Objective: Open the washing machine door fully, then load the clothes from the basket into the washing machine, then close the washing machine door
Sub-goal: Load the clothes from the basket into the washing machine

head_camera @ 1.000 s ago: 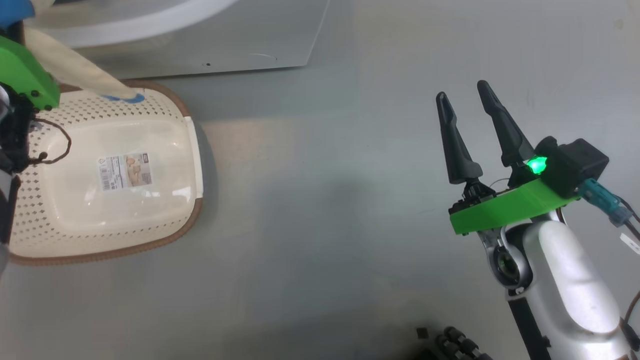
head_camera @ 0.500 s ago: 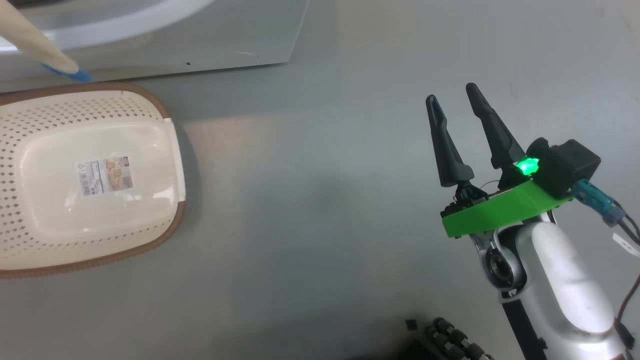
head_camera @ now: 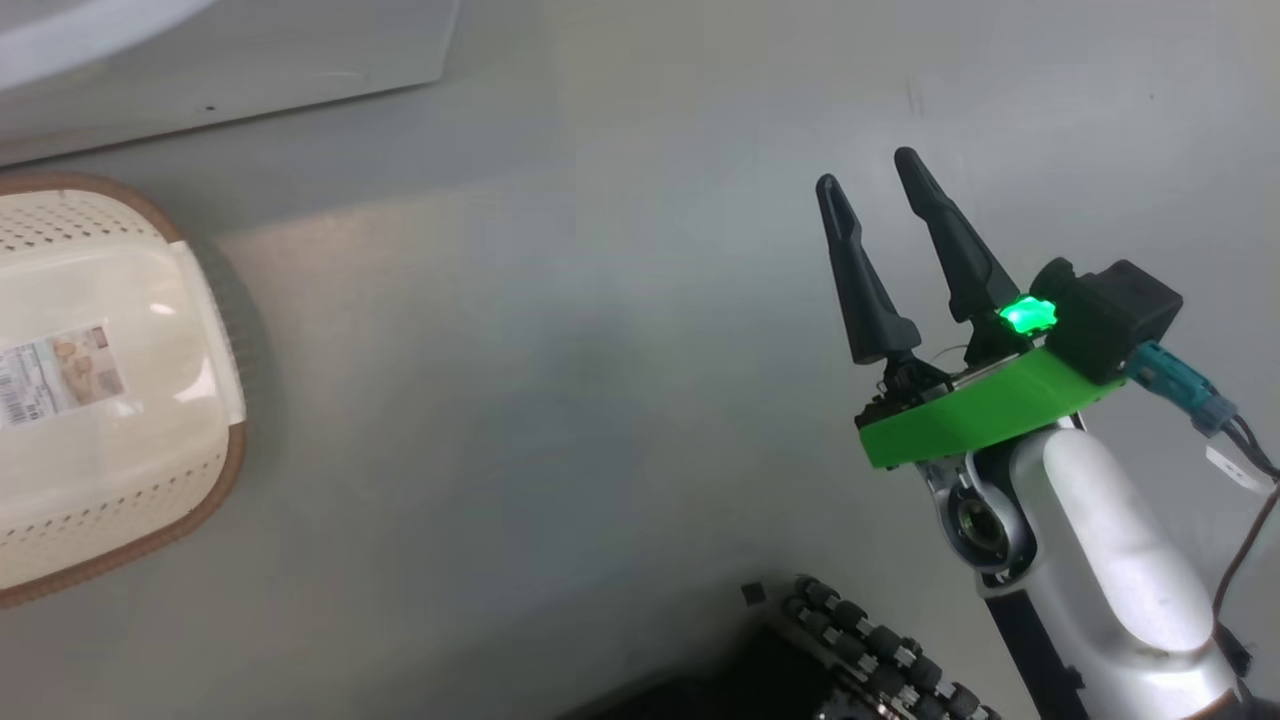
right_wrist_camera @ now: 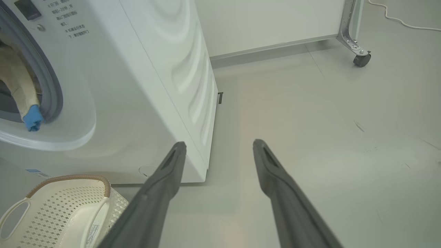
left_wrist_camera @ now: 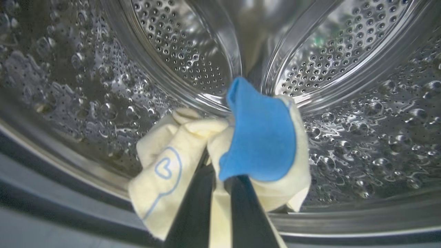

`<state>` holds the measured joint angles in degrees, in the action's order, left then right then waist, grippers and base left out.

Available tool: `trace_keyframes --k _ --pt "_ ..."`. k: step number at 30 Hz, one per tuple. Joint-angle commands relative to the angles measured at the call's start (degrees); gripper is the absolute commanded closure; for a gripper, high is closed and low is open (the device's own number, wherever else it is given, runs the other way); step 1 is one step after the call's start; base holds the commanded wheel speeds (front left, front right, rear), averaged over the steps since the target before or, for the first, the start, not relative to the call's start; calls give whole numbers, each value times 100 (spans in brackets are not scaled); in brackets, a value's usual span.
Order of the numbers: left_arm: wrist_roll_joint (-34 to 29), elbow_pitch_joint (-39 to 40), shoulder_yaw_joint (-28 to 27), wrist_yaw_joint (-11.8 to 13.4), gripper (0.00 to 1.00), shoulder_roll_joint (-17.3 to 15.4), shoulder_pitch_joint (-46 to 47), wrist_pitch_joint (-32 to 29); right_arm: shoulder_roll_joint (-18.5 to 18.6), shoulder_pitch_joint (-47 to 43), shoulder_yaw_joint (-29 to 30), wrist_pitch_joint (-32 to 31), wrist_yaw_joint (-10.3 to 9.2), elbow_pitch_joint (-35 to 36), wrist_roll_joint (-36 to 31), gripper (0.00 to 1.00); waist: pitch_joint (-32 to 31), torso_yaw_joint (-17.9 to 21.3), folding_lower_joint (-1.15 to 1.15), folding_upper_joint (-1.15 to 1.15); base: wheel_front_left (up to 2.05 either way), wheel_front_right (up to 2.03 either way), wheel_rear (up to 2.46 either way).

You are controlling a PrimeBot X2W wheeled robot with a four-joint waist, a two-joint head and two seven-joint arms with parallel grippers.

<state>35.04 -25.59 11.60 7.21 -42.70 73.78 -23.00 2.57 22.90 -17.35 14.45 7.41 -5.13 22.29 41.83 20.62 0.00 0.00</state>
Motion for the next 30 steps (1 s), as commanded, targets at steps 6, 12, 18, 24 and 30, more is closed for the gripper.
trace_keyframes --k 6,12,18,24,30 --pt "-741 -235 153 -222 100 -573 1066 793 31 78 -234 54 8 263 168 0 468 365 0 0 0 0 0" --pt "-1152 -622 364 -421 100 -514 1818 1710 31 84 -316 54 8 276 246 0 627 463 0 0 0 0 0" --pt "-1528 -904 582 -483 100 -438 2394 2446 31 95 -316 54 8 309 287 0 718 472 0 0 0 0 0" --pt "-1473 -1394 581 -498 100 -321 2424 2773 31 104 -303 54 8 304 281 0 776 404 0 0 0 0 0" --pt "-842 -2158 404 -692 100 -31 2245 1933 31 124 -290 54 8 283 232 0 797 328 0 0 0 0 0"
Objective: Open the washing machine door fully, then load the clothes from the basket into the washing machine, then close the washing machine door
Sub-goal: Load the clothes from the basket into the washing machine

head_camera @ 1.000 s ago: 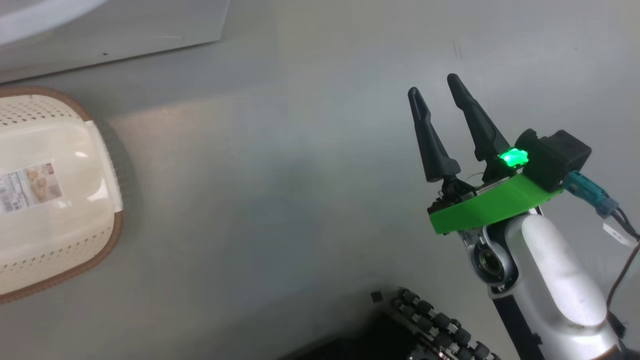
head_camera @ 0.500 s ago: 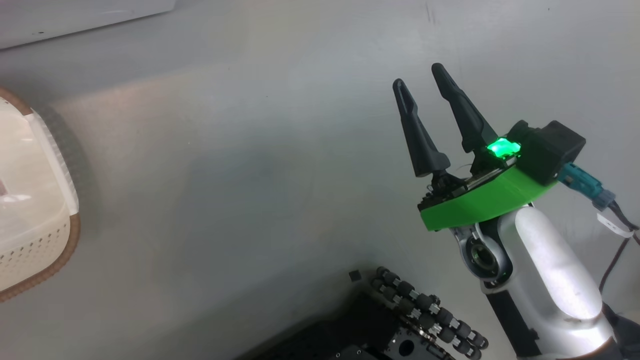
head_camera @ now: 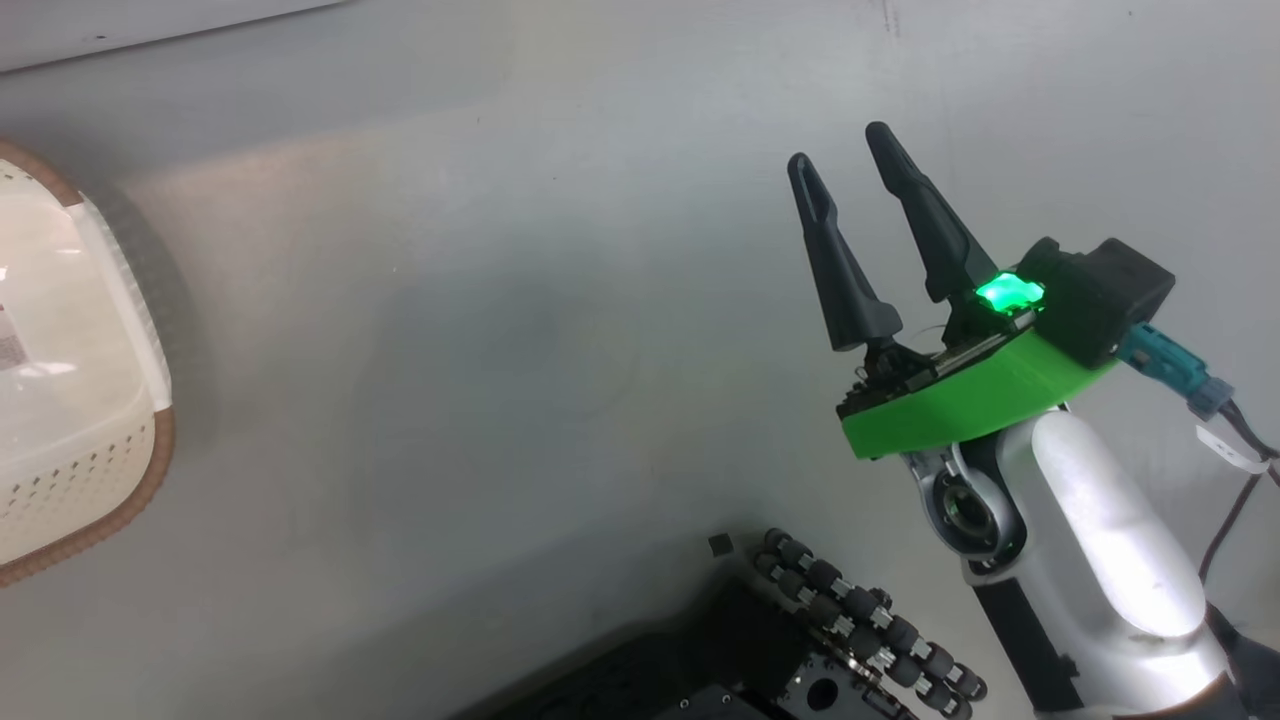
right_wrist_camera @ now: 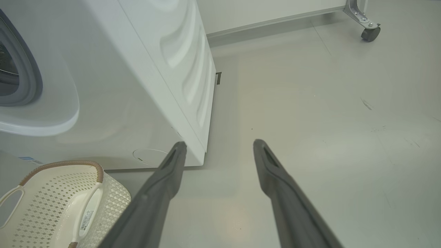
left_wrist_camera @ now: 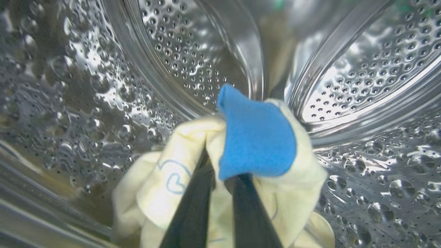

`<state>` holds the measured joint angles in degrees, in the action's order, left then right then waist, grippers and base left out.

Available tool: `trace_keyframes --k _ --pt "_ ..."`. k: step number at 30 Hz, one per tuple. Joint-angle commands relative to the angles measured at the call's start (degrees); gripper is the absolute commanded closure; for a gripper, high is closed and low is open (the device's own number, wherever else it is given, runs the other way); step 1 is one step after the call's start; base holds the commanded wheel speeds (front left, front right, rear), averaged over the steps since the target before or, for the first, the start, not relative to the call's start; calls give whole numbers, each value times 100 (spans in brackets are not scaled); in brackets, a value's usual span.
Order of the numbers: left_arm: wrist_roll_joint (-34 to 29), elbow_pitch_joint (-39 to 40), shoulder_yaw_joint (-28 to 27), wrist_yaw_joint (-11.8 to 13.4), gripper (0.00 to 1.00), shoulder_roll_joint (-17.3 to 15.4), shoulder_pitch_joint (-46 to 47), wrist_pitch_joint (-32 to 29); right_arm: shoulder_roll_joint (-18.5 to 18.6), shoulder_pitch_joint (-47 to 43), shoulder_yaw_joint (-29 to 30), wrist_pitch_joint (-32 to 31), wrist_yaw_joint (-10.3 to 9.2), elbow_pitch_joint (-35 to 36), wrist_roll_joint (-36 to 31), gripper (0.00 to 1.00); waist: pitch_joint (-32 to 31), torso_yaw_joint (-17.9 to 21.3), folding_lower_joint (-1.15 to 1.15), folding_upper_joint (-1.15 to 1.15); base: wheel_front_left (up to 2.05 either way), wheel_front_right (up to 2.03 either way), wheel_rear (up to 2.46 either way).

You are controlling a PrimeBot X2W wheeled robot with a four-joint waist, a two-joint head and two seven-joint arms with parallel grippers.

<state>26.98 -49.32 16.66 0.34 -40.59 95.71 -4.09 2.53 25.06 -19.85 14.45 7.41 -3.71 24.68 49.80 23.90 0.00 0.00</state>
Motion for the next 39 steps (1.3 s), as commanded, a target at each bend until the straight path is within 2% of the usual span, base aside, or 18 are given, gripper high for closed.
trace_keyframes --k 1,2,3,4,13,21,33,39 --pt "26 151 -115 -24 82 -214 48 -64 34 -90 -35 54 8 140 -18 0 1 -9 0 0 0 0 0" --pt "78 99 -120 -44 60 -186 45 -165 34 -90 -27 54 8 136 -28 0 1 -21 0 0 0 0 0" --pt "113 69 -123 -55 12 -166 49 -231 34 -90 -21 54 8 132 -37 0 1 -32 0 0 0 0 0" --pt "144 41 -122 -65 0 -147 47 -292 34 -90 -15 54 8 126 -47 0 -4 -42 0 0 0 0 0" --pt "310 -40 -92 -108 0 9 -131 -397 34 -55 58 54 8 89 -142 0 -91 -183 0 0 0 0 0" --pt "484 54 -112 -144 0 217 -766 -2 34 -78 260 55 8 54 -359 0 -325 -431 0 0 0 0 0" --pt "638 514 -121 154 0 621 -2341 900 34 -222 486 55 8 -126 -744 0 -999 -818 0 0 0 0 0" --pt "731 1078 -169 455 0 876 -3444 1440 34 -382 669 55 8 -239 -886 0 -1493 -1030 0 0 0 0 0"
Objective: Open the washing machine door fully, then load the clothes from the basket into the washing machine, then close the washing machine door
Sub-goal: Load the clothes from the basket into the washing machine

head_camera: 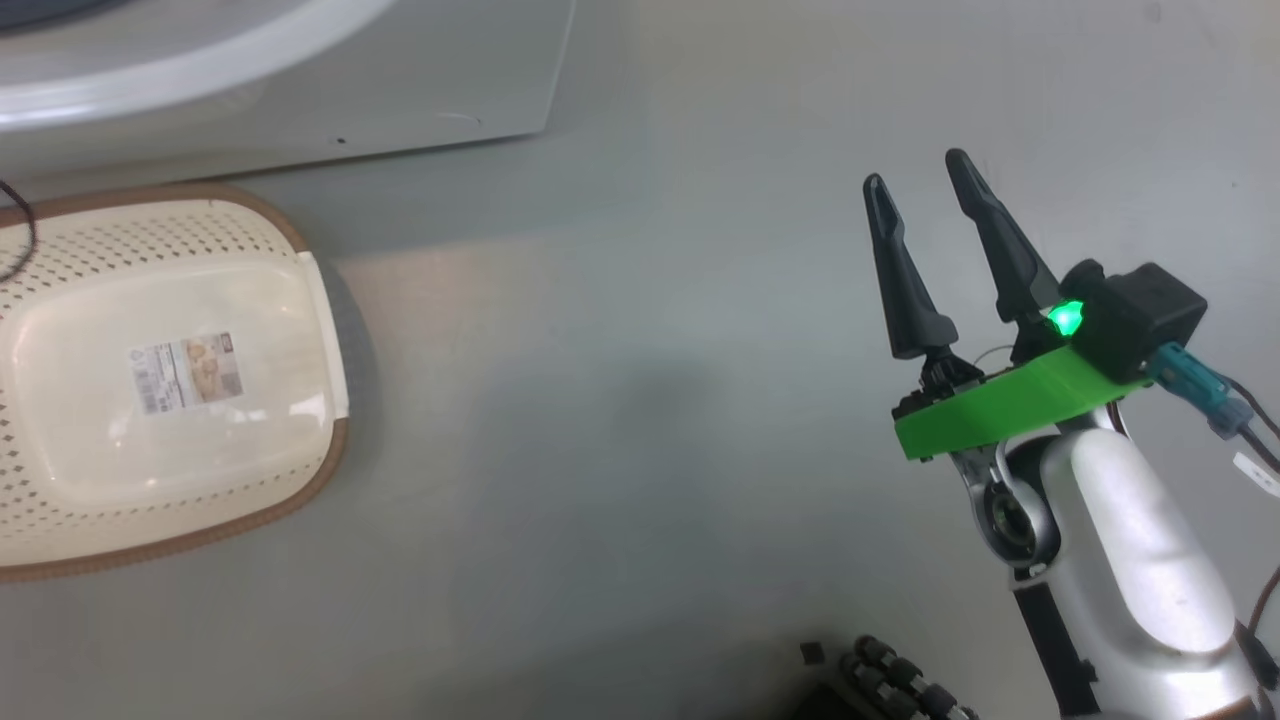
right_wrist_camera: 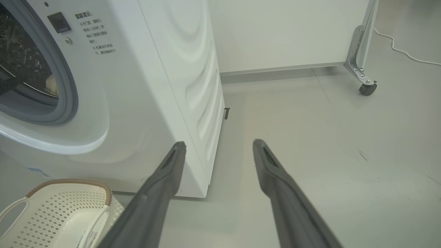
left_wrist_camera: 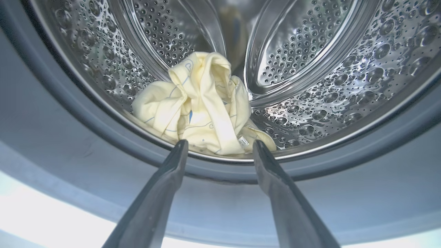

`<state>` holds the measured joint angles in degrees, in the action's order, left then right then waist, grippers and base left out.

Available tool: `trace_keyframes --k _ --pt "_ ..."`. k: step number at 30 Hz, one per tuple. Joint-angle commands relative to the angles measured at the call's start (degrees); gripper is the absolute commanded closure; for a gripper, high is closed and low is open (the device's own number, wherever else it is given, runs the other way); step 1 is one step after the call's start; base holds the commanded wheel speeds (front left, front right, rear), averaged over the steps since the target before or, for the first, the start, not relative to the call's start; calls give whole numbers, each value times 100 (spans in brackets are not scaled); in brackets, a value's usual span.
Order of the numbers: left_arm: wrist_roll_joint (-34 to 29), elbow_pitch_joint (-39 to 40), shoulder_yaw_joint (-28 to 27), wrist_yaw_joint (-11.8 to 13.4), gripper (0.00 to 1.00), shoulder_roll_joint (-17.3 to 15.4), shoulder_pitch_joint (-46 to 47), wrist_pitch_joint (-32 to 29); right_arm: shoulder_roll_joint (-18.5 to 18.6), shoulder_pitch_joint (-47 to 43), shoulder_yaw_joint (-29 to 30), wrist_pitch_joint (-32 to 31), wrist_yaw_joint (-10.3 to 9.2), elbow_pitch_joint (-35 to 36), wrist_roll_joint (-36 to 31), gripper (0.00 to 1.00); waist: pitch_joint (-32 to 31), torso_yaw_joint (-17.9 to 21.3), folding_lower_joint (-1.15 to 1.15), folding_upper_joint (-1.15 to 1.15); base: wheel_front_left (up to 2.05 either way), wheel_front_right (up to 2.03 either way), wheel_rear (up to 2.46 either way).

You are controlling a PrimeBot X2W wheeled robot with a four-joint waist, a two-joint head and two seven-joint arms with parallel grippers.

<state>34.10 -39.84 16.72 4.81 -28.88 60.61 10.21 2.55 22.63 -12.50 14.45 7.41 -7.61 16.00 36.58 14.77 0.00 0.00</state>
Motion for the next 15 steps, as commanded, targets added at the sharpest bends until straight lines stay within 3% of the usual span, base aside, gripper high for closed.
trace_keyframes --k 1,15 --pt "9 247 -178 93 0 -257 -156 99 32 -180 -29 54 8 123 -45 0 -281 -162 0 0 0 0 0" --pt "-184 2681 -433 1217 0 511 -3333 473 32 -897 449 -264 8 170 -362 0 -1614 -707 0 0 0 0 0"
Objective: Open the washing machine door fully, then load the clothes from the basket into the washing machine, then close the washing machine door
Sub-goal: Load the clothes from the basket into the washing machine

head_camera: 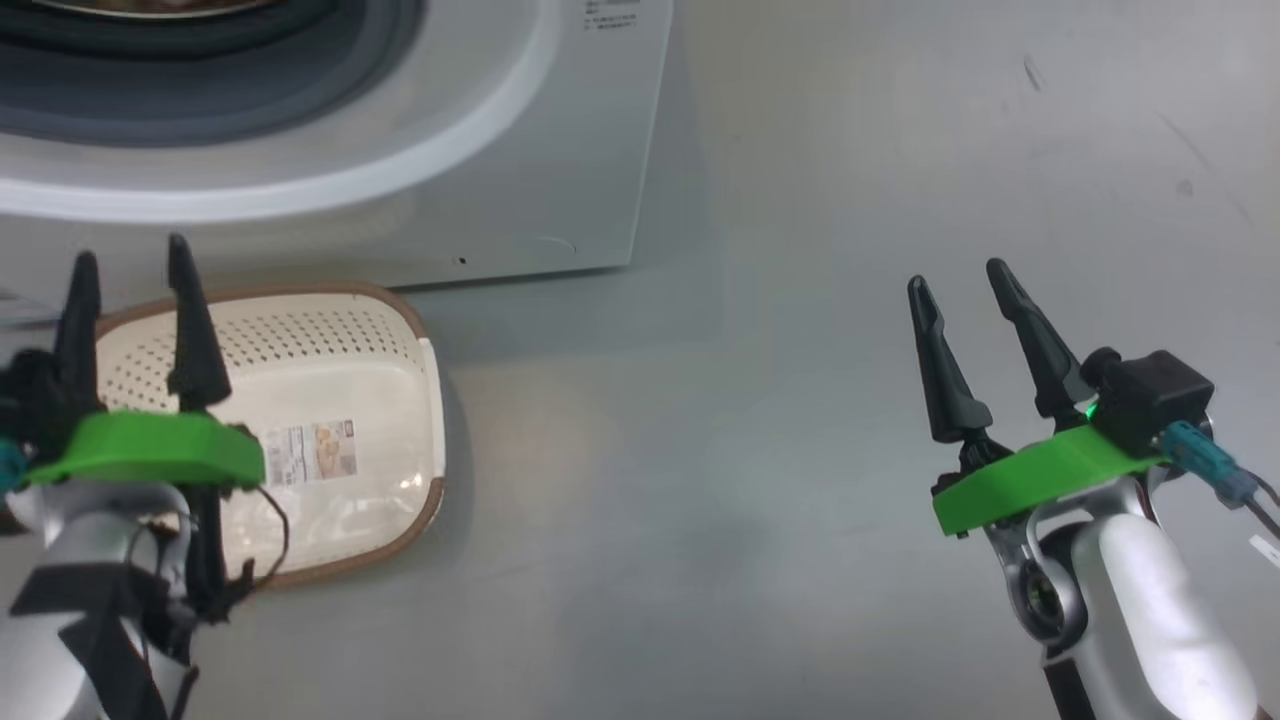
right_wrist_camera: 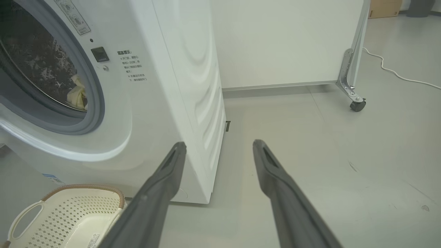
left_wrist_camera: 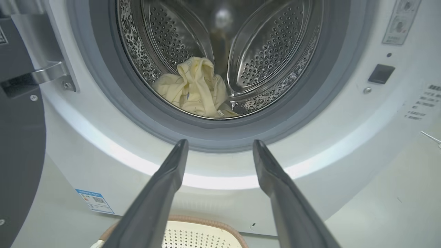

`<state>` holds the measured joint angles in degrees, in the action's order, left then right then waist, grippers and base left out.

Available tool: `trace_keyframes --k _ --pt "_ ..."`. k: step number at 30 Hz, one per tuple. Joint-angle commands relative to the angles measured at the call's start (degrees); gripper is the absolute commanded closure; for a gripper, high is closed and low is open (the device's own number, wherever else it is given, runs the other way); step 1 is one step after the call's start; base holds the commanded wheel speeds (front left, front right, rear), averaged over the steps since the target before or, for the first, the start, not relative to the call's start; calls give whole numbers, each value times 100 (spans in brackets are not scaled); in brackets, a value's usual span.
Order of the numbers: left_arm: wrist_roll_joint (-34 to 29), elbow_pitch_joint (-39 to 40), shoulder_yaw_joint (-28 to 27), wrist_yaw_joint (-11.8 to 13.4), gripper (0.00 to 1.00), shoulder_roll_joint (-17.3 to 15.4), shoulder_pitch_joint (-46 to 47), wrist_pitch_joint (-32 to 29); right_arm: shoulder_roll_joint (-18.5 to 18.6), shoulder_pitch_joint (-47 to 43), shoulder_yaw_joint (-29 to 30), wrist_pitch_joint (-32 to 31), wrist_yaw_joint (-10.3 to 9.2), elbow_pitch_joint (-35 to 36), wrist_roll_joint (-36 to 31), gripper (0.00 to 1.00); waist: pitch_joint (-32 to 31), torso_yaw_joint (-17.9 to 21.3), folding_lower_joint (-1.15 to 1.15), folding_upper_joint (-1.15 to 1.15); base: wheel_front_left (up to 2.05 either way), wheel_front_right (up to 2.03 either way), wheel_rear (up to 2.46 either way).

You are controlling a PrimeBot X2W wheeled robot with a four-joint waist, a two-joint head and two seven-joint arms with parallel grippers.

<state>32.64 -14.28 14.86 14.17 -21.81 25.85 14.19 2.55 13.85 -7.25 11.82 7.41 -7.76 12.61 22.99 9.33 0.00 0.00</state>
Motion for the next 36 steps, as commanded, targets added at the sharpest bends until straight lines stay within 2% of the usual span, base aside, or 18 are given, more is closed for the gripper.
trace_keyframes --k 1,5,11,20,24,36 --pt "-90 312 -282 358 0 -143 -55 77 32 -75 -63 -36 8 205 -37 0 -347 -192 0 0 0 0 0" --pt "-329 909 -359 596 0 13 -775 79 32 -289 -15 -175 8 277 -119 0 -717 -307 0 0 0 0 0" --pt "-573 1338 -205 733 0 109 -1559 80 32 -570 70 -376 8 398 -247 0 -1092 -508 0 0 0 0 0" --pt "-604 1597 -50 766 0 166 -2281 80 32 -943 186 -605 8 590 -358 0 -1593 -654 0 0 0 0 0" --pt "-556 1697 79 646 0 164 -2443 54 32 -1115 278 -681 8 704 -361 0 -1800 -695 0 0 0 0 0" --pt "-568 1841 248 730 0 111 -2789 -174 32 -1471 294 -840 8 836 -337 0 -2230 -799 0 0 0 0 0"
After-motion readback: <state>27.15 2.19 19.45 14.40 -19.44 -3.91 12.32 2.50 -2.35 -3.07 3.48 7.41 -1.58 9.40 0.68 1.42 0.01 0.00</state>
